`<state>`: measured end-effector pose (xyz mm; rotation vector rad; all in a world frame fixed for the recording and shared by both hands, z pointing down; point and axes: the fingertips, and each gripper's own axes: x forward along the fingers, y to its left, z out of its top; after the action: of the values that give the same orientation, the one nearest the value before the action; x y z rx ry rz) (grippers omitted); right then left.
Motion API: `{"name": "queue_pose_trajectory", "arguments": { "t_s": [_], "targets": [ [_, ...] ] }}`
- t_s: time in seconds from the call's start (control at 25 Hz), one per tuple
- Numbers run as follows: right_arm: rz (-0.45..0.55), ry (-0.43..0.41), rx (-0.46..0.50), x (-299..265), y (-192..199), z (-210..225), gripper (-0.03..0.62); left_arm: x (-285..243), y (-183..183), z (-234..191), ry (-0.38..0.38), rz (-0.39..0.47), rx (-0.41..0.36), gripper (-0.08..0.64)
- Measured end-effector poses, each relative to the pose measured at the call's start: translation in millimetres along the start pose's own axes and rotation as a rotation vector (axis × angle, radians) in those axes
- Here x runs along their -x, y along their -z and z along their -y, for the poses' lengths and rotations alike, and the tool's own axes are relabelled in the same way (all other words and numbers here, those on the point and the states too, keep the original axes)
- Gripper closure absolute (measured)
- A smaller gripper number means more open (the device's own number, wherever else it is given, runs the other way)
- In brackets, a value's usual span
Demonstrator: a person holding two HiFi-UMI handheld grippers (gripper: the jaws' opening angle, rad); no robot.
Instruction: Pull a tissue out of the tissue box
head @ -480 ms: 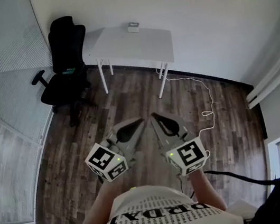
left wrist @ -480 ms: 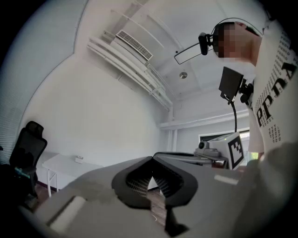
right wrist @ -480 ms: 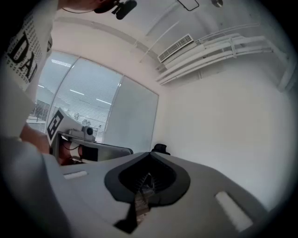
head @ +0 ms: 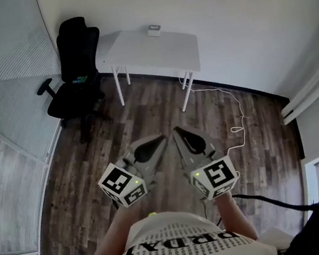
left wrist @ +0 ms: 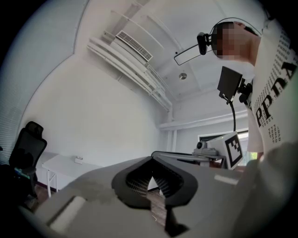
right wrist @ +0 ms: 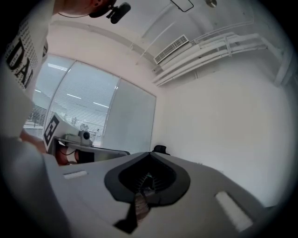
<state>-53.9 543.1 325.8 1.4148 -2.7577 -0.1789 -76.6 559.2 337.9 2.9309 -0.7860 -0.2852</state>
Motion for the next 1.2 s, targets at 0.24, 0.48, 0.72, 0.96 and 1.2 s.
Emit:
{"name": "queue_pose_trajectory", "arguments": {
  "t_s": [0.24,0.48,0.72,0.96,1.2],
  "targets": [
    [-0.013,0.005,0.002,-5.3,0.1,-5.3,0.584,4.4,-2.8,-1.2,0.009,0.001,0.006,0.569],
    [-0.022,0.013,-0.008,-5.8,3.4,-14.3,0.584,15.0,-0.6,-0.2,0.011,-0.002,0.019,0.570],
    [-0.034,0.012,-0.008,-11.4,4.1,-31.7,0.584,32.7,-1.6,-3.3,0.016,0.000,0.020,0.569],
    [-0.045,0.026,-0.003,-13.2,6.2,-48.2,0.584,47.3,-2.7,-4.2,0.026,0.003,0.027,0.570],
    [-0.051,0.050,0.007,-10.2,6.0,-57.1,0.584,57.9,0.7,0.1,0.051,-0.005,0.028,0.569]
  ]
}}
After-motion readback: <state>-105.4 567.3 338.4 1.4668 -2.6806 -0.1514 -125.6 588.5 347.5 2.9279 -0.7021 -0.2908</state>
